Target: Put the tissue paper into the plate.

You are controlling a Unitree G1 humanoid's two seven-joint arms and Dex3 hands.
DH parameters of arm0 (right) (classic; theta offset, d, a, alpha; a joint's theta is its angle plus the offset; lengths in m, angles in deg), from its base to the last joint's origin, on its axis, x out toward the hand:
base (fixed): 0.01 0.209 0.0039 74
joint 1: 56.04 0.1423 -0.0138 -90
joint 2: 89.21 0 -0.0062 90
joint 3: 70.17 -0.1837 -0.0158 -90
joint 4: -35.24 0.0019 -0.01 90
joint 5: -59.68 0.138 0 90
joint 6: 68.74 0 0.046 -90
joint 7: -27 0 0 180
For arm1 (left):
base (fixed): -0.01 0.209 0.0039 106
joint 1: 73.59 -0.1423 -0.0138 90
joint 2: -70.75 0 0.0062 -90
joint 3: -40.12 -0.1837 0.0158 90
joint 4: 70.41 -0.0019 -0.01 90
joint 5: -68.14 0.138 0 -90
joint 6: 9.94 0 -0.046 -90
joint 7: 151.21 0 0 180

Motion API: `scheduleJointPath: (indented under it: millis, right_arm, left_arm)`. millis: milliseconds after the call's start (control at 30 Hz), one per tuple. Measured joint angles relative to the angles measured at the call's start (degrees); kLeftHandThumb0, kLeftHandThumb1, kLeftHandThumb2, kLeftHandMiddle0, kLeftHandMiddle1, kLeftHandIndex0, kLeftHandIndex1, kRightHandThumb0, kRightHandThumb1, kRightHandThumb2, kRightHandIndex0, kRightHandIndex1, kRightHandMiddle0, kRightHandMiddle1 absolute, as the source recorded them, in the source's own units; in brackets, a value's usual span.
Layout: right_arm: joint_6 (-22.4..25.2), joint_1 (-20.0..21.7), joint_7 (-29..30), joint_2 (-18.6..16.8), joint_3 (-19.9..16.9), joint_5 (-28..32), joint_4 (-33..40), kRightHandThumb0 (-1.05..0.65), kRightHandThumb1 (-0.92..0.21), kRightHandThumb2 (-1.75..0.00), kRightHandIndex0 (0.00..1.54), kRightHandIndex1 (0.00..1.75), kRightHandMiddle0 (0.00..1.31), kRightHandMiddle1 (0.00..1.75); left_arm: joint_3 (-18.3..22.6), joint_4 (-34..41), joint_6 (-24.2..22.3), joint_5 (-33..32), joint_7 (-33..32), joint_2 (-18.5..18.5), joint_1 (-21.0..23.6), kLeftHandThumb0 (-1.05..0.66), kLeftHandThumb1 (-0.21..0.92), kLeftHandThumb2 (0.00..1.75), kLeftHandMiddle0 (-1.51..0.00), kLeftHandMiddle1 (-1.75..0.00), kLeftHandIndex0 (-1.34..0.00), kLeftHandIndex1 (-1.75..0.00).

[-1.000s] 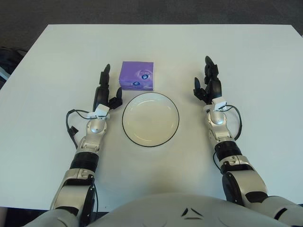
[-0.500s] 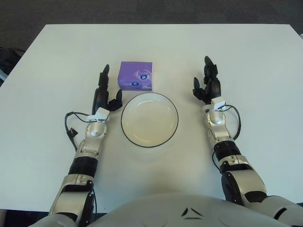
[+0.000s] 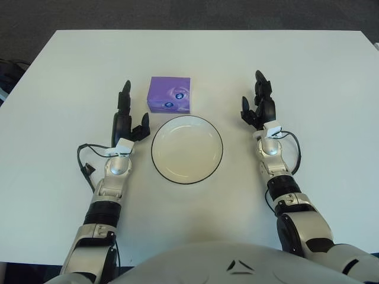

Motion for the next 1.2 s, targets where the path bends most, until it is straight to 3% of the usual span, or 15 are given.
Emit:
scheduleJointPath:
  millis: [233, 467, 800, 1200]
  right_arm:
    - [-0.01, 0.2, 0.37, 0.09, -0.01, 0.0, -0.33, -0.66, -0.92, -0.63, 0.25, 0.0, 0.0, 0.28]
    - [-0.01, 0.24, 0.39, 0.12, 0.0, 0.0, -0.4, -0.66, -0.92, -0.64, 0.25, 0.0, 0.0, 0.27]
    - [0.0, 0.55, 0.4, 0.14, 0.08, -0.01, -0.92, -0.67, -0.92, -0.64, 0.24, 0.0, 0.0, 0.27]
    - [-0.01, 1.48, 0.39, 0.15, 0.21, -0.01, -1.92, -0.69, -0.92, -0.63, 0.24, 0.0, 0.0, 0.27]
  left_arm:
    - [1.6, 3.33, -1.07, 1.94, -0.85, 0.39, -1.67, -0.65, 0.92, 0.83, -0.2, -0.01, 0.0, -0.36]
    - [4.26, 5.47, -1.52, 3.49, -2.11, 3.01, -0.61, -0.65, 0.92, 0.82, -0.2, -0.01, 0.0, -0.37]
    - [6.44, 3.27, -2.59, 7.85, -4.79, 8.88, 8.31, -0.7, 0.92, 0.86, -0.21, -0.01, 0.0, -0.4]
    - [5.71, -0.28, -1.17, 8.49, -4.78, 12.24, 16.0, -0.7, 0.92, 0.87, -0.22, -0.01, 0.0, -0.4]
